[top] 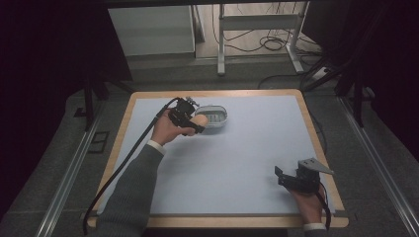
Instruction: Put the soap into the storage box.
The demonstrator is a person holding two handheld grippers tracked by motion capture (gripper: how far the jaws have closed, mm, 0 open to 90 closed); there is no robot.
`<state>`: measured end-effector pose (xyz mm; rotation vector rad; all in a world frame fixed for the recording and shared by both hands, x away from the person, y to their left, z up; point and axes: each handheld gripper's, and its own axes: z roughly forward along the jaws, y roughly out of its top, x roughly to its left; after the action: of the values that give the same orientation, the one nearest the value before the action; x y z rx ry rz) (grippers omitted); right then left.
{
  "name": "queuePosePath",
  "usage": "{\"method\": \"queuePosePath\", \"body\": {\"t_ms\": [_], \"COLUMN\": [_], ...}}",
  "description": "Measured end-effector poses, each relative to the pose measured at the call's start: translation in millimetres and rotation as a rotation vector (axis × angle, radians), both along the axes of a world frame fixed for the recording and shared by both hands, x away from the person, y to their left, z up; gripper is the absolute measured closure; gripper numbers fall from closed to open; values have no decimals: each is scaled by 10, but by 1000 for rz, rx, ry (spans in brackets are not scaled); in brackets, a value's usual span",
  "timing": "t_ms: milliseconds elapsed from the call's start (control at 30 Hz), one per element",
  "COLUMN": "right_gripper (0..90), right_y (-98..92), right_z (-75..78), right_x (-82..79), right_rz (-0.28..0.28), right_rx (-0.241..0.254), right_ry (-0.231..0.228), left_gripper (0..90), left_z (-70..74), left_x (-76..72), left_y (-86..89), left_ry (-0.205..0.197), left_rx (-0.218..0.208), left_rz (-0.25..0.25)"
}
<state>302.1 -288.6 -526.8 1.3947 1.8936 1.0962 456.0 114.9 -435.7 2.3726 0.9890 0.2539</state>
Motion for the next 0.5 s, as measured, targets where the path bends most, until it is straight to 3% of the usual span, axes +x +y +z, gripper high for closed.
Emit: {"method": "queuePosePath", "body": {"t_ms": [500], "right_gripper": [84], "right_y": [-3], "right_z": [1], "right_x": [0], "right_rz": [0], "right_rx": [4], "right_ry": [2], "left_gripper": [323], "left_z": [75], "left_x": [183], "left_y": [-100], "left_ry": [-7], "left_rx": [1], "left_rz": [-14]}}
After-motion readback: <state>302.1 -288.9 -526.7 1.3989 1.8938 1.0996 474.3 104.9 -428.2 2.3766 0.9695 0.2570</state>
